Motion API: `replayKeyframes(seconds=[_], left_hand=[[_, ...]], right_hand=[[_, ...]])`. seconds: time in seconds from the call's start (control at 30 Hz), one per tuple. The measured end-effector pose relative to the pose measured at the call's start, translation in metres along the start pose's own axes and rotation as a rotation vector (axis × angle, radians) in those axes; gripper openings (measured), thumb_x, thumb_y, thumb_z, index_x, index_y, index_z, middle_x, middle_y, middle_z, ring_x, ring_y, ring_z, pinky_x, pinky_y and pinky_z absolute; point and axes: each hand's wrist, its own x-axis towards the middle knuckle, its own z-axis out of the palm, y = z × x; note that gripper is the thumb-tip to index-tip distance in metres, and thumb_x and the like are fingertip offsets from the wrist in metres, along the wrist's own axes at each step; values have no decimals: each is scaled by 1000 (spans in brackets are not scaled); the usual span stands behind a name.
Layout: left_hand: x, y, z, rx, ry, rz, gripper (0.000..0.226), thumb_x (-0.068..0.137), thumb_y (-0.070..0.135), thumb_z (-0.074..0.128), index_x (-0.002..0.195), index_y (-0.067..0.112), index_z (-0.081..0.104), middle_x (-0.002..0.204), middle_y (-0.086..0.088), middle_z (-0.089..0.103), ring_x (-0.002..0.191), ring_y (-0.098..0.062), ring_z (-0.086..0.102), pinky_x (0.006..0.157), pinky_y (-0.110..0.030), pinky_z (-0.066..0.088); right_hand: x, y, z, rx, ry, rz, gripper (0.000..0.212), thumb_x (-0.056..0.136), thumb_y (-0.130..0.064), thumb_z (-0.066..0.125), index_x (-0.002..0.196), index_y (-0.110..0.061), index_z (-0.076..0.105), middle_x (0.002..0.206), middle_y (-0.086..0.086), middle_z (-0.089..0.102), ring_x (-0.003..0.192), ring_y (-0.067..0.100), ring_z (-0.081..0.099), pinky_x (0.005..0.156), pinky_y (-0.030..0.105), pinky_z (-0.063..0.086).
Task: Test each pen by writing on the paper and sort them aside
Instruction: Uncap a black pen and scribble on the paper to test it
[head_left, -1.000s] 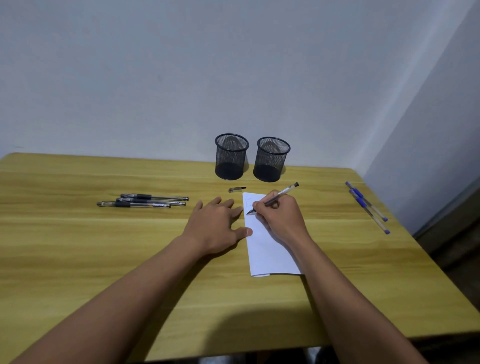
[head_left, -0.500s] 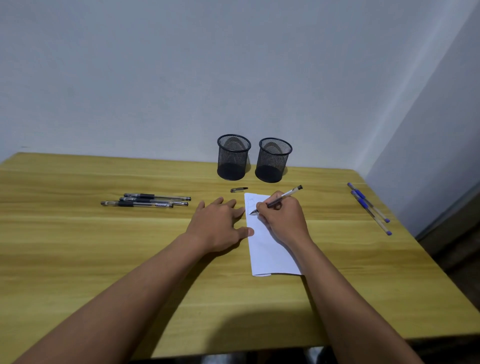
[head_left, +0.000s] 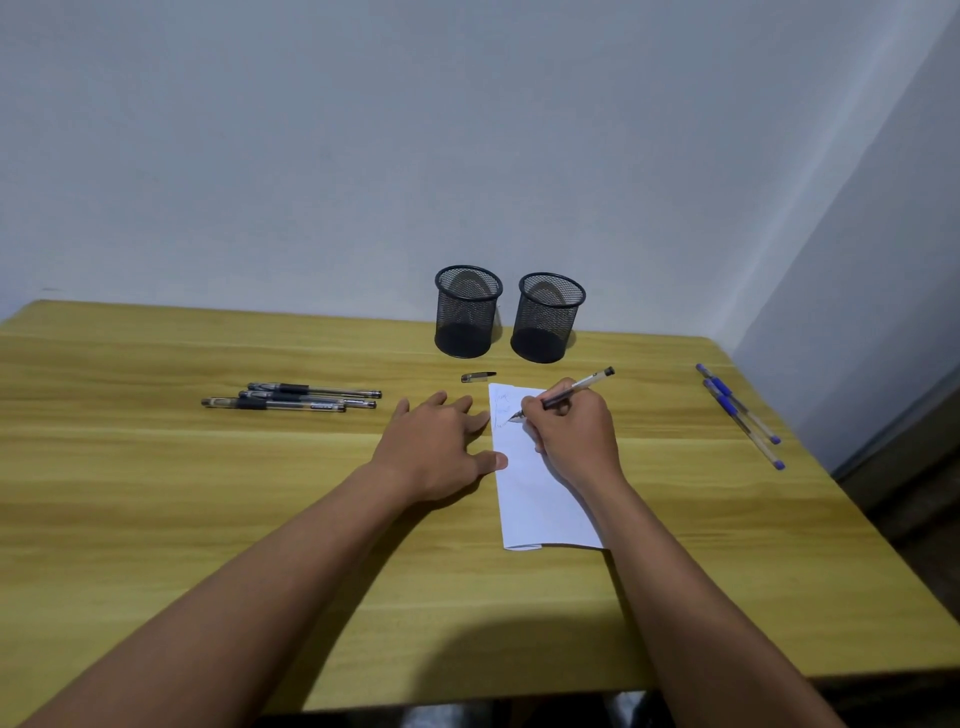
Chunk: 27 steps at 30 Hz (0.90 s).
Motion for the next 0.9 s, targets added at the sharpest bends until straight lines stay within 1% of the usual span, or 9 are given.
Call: replayKeyframes(seconds=[0.17, 0.23, 0.33, 0.4, 0.5, 0.57, 0.67, 0.77, 0.9], left_hand=[[-1, 2, -2, 9, -4, -3, 71, 88, 68, 48, 150, 34, 37, 162, 4, 26, 151, -24, 15, 120, -56, 12], [-1, 3, -3, 2, -4, -9, 72, 88, 68, 48, 150, 35, 36, 162, 5, 25, 151, -23, 15, 120, -56, 11], [-2, 4, -6, -6, -18, -4, 71, 88, 67, 50, 150, 34, 36, 162, 4, 26, 151, -24, 16, 120, -54, 13], [-3, 2, -11, -63, -17, -12, 66, 88, 64, 52, 147, 33, 44, 158, 4, 34, 147, -24, 28, 118, -50, 24], [2, -6, -19, -342, 111, -97, 51, 84, 58, 54, 125, 30, 67, 133, 2, 65, 116, -23, 60, 98, -40, 49], [14, -10, -21, -407, 279, -153, 38, 86, 51, 56, 110, 28, 73, 112, -1, 74, 99, -23, 66, 85, -36, 53], [39, -11, -23, -328, 416, -173, 29, 91, 41, 59, 111, 25, 72, 111, -4, 74, 103, -26, 65, 82, -36, 52], [61, -13, -19, -236, 364, -161, 33, 93, 37, 60, 120, 22, 70, 117, -6, 71, 110, -29, 62, 86, -37, 51], [73, -17, -12, -128, 323, -143, 19, 94, 32, 61, 103, 23, 75, 103, -5, 73, 98, -29, 63, 75, -36, 51]], right_hand=[[1, 0, -1, 5, -23, 37, 17, 78, -17, 70, 64, -9, 66, 60, 11, 67, 60, 21, 64, 60, 53, 57], [1, -3, -2, 31, -9, 43, 17, 81, -14, 69, 72, 0, 64, 65, 18, 67, 62, 23, 63, 60, 47, 55], [1, -9, -3, 177, -26, 94, 14, 87, -11, 65, 74, -5, 62, 59, 13, 61, 53, 21, 55, 48, 32, 43], [1, -14, -3, 206, -46, 122, 13, 90, -10, 65, 78, -5, 65, 61, 10, 62, 49, 18, 50, 43, 26, 37], [-1, -19, -3, 254, -63, 131, 12, 91, -10, 65, 82, -2, 67, 63, 11, 62, 47, 16, 49, 41, 25, 35], [-2, -23, -3, 307, -52, 125, 12, 92, -8, 66, 81, -3, 66, 64, 11, 62, 43, 14, 46, 40, 24, 33], [0, -35, -8, 392, -6, 84, 15, 92, -5, 66, 78, -6, 65, 61, 7, 61, 38, 9, 43, 38, 21, 30], [7, -44, -18, 394, 16, 36, 14, 94, -7, 67, 80, -8, 66, 63, 2, 62, 42, 6, 46, 39, 21, 34], [13, -47, -29, 378, -2, 59, 15, 94, -11, 65, 79, -10, 68, 69, 4, 67, 56, 13, 51, 43, 25, 41]])
